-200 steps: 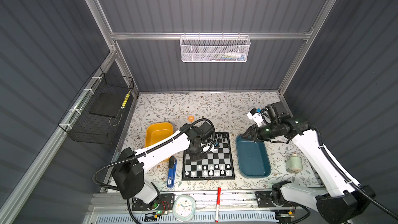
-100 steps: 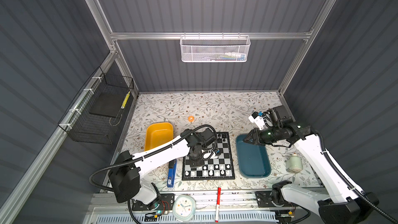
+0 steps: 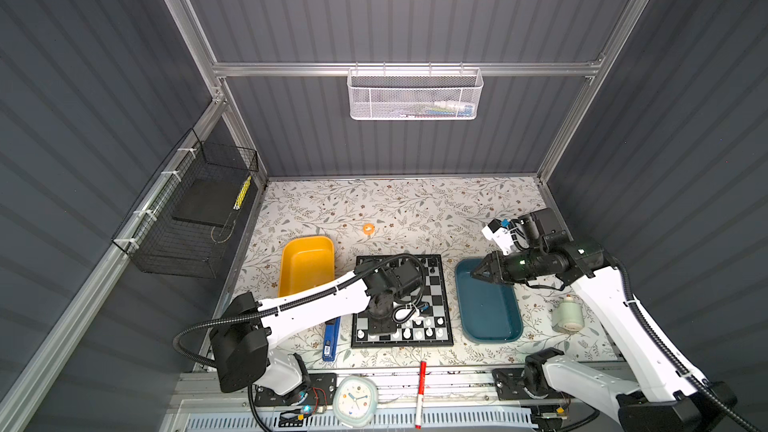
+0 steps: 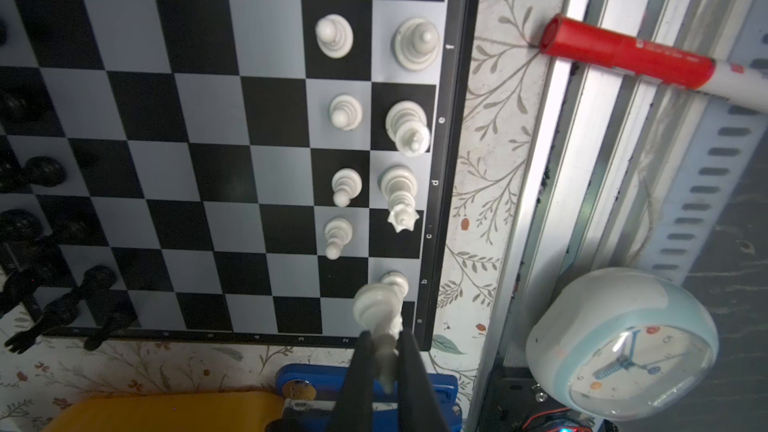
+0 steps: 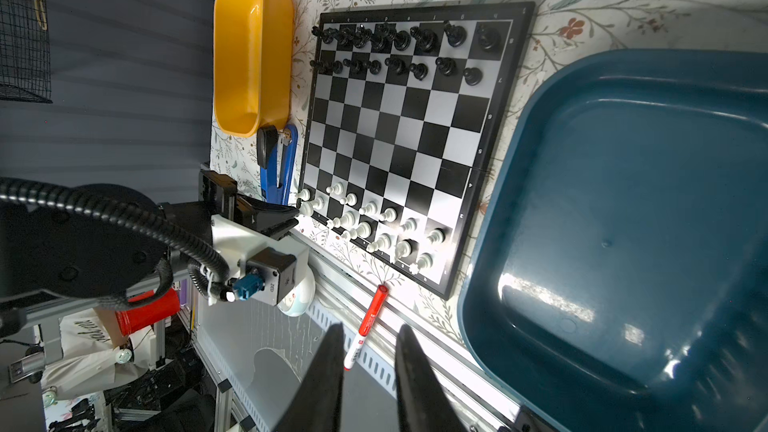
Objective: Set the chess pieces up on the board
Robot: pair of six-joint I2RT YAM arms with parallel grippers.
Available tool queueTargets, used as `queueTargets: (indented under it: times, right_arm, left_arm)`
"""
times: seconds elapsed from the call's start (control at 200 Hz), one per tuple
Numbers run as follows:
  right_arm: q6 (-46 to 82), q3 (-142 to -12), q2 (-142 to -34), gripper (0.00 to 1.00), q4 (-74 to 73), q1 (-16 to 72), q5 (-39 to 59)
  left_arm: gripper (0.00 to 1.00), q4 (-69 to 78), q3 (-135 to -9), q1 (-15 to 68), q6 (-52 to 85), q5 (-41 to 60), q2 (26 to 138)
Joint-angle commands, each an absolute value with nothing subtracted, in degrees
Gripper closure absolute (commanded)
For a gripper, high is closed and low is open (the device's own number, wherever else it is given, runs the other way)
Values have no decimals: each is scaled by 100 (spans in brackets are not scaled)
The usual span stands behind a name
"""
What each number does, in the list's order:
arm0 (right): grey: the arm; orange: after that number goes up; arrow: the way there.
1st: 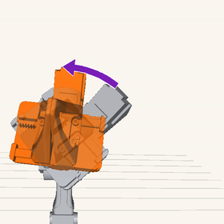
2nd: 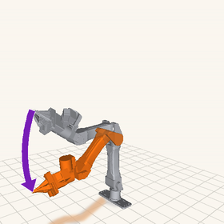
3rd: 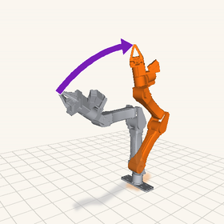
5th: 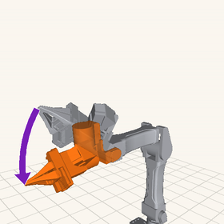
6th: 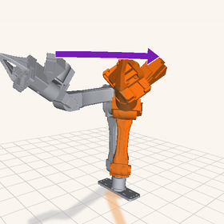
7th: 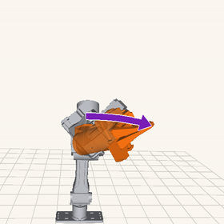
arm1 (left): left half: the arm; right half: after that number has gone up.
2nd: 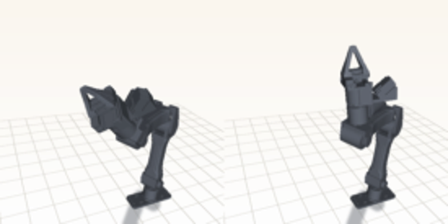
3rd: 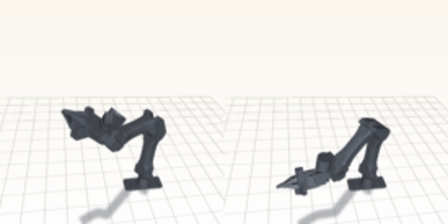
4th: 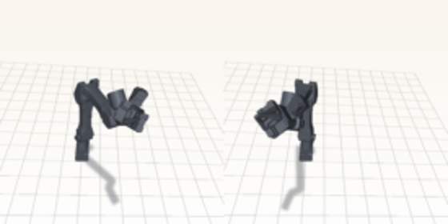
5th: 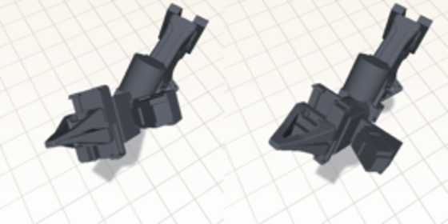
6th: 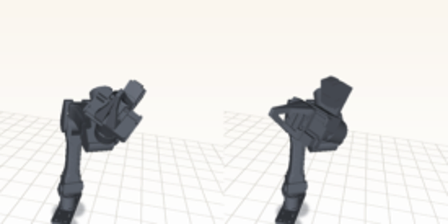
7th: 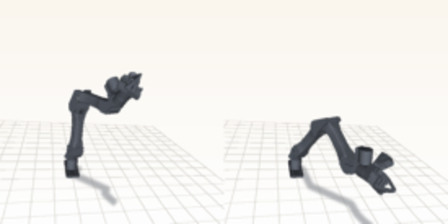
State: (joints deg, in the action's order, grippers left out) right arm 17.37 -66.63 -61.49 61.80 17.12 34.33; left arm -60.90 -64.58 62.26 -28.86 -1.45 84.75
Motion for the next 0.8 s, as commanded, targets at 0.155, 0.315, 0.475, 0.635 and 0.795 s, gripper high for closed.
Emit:
queueTargets:
  times: [0.155,0.315,0.475,0.635,0.795]
  right_arm:
    - [1705,-6583,-5968,74,6326,1685,3428]
    - [1720,-6535,-5868,74,6368,1687,3415]
    - [1831,-6402,-5724,74,6320,1682,3384]
    - [1885,-6346,-5660,74,6308,1687,3384]
    - [1890,-6346,-5643,74,6323,1685,3337]
  left_arm:
    - [91,-5857,-6277,6301,-2852,0,8520]
    - [90,-5841,-6223,6337,-2782,66,8517]
    - [90,-5845,-6051,6350,-2829,70,8482]
    - [91,-5653,-5904,6349,-2826,11,8500]
    - [91,-5547,-5871,6352,-2779,35,8517]
